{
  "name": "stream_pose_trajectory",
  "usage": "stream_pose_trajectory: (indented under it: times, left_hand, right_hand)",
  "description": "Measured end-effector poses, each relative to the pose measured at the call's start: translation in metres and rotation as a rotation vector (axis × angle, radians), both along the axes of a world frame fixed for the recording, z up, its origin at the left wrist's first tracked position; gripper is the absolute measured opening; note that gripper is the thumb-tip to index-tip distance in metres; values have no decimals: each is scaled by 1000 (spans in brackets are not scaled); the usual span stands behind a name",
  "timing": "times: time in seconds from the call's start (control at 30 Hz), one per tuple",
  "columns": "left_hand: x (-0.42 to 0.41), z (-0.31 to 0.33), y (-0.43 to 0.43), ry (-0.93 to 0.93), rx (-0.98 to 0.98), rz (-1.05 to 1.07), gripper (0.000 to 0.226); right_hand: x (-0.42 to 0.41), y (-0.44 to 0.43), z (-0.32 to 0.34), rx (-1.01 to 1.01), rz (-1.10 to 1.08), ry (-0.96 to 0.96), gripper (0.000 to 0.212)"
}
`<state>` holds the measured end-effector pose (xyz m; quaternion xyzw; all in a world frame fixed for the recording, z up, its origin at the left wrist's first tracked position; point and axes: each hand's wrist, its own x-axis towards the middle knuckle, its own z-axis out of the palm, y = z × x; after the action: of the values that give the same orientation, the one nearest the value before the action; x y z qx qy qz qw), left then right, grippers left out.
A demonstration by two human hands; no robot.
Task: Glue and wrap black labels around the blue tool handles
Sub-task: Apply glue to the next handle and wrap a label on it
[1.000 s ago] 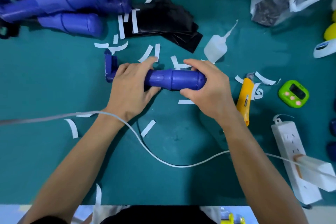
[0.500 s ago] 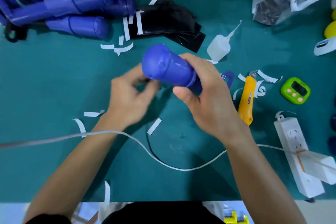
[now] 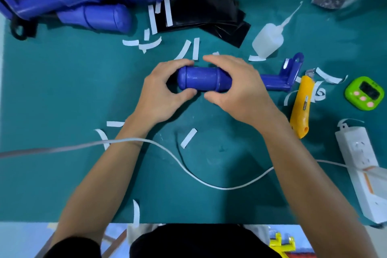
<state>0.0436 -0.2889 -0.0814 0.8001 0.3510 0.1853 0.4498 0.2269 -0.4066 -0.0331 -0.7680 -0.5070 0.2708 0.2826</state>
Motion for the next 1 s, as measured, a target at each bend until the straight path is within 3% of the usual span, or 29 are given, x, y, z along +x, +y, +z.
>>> stream_pose_trajectory:
  times: [0.1,0.2,0.33,0.6,0.77,0.83,0.9,1.0]
  left_hand:
    - [0,0,0,12,34,-17,57]
    - [-1,1,-2,33,36,6,53]
    - [0,3,-5,64,74,-23,47]
    - [1,3,-3,65,59,-31,46]
    - [0,1,-3,57,55,-34,52]
    - [-2,1,-4,10,30,-13,57]
    - [-4,3,-6,-85,12,55,60]
    - [-9,10,-11,-309,81,144,63]
  right_hand:
    - [-2,29,15,121,-89,60,48]
    - [6,76,18,82,-55,-180,53]
    - [24,129,4,-137,58,-527,69]
    - [28,134,-3,-162,-18,-569,36]
    - [19,126,10,-67,-149,-548,33]
    - [12,107,18,162,-245,-435,28]
    - [0,77,26,393,-316,-186,25]
    - [-14,27,29,456,-247,326,25]
